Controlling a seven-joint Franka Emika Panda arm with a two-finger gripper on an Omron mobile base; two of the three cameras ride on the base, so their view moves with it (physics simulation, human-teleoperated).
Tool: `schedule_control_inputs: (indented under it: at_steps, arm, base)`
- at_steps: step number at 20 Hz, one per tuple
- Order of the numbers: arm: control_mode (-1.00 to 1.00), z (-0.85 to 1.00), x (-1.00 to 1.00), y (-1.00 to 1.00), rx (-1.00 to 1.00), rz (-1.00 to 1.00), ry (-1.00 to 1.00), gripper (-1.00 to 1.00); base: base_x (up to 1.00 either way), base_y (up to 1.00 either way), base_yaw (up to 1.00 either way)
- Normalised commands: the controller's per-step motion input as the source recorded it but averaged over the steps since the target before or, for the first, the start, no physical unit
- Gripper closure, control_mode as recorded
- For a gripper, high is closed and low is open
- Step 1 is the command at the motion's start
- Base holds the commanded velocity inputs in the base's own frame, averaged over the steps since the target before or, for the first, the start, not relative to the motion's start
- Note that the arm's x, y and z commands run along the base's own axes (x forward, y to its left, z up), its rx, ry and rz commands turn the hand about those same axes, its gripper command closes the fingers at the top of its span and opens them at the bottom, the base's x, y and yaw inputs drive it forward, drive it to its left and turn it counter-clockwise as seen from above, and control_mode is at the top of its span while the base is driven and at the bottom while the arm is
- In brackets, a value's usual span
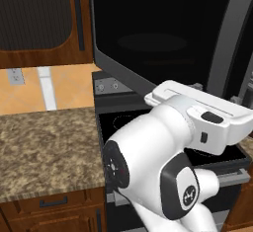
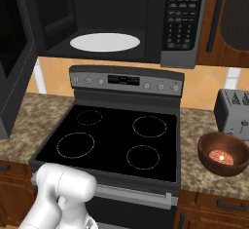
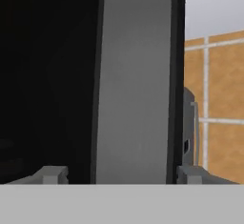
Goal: Open the microwave, place the bowl with waffle inside the microwave, then close the microwave door and turn it on.
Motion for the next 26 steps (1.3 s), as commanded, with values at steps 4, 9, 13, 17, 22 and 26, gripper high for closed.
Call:
schedule_control_inputs:
  at_steps: [4, 9, 13, 17, 22, 26]
  arm:
    - [-1.00, 0.02, -0.27, 0.00, 0.00, -0.06, 0.01, -1.00]
    - [-1.00, 0.00, -0.47, 0.15, 0.00, -0.02, 0.01, -1.00]
    - [-1.00, 0.00, -0.35, 0.26, 0.00, 0.02, 0.00, -1.00]
    - [-1.00, 0.00, 0.00, 0.24, 0.00, 0.12, 0.02, -1.00]
    - [-1.00, 0.00, 0.03, 0.20, 0.00, 0.07, 0.00, -1.00]
    - [-1.00, 0.00, -0.24, 0.15, 0.00, 0.02, -0.01, -1.00]
  base:
    - [0.00, 0.00, 0.00]
    - [0.00, 0.00, 0.00]
    - [0.00, 0.00, 0.00]
    - [0.00, 0.00, 0.00]
    - [0.00, 0.00, 0.00]
    - [0.00, 0.00, 0.00]
